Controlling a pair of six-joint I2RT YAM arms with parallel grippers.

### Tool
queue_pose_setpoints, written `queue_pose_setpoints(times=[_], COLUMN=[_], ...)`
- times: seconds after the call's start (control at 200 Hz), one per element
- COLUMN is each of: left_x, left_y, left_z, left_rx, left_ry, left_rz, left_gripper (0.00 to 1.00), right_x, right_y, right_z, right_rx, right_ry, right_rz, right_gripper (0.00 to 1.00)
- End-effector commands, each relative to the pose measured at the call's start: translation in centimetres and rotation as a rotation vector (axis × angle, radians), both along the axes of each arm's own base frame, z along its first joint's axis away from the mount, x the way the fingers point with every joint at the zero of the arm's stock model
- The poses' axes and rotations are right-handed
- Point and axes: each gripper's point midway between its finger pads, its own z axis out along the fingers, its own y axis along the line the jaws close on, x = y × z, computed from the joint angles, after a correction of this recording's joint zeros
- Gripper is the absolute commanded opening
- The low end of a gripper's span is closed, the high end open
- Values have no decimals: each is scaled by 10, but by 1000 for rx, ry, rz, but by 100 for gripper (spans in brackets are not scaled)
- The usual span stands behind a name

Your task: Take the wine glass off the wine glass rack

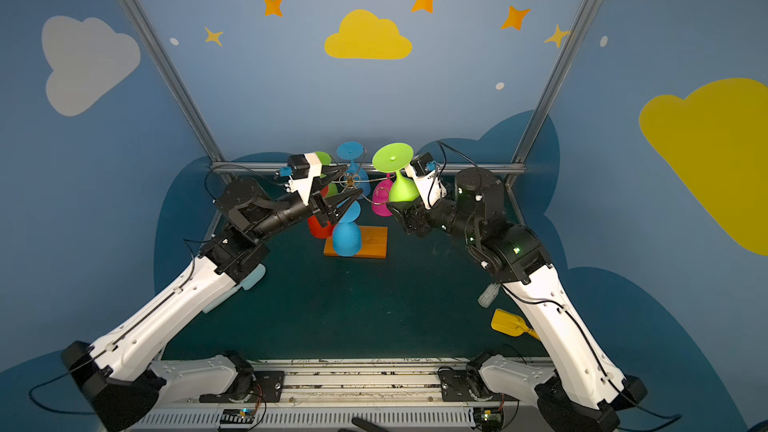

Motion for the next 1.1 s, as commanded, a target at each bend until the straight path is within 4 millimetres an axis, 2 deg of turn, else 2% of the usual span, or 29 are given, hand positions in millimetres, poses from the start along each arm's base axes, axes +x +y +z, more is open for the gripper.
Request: queue_pose_setpoints(times=[0.0,0.235,0.395,0.566,0.806,0.886,1.006,1.096], left_x=[9,4,2,-7,-10,-10,-9,-8], left_y=[-2,-19,-19,-25,-27,-26,-23,-20], left_z=[11,5,10,3,-2,-1,1,4], left_rx=[89,120,110,147,170,169,167,158], left_ry=[-275,-405,-437,-463,-465,-463,-456,-449], left_rz=[106,73,78,23,-7,-1,19,38], left_gripper=[63,61,58,53,36,26,3,3], right_x=[-8,-8,-8,-8,-11,-12,-14,-17], right_y=[-3,5,9,15,22,23,25,26], right_z=[-17,-39,-47,-53,-57,-57,-54,-50], right_rx=[-45,-106,-118,-124,-119,-116,-99,-78], right_ry=[90,162,189,209,227,232,231,229], right_rz=[-9,3,14,31,51,55,65,77], right_gripper=[48,43,42,42,41,42,44,50])
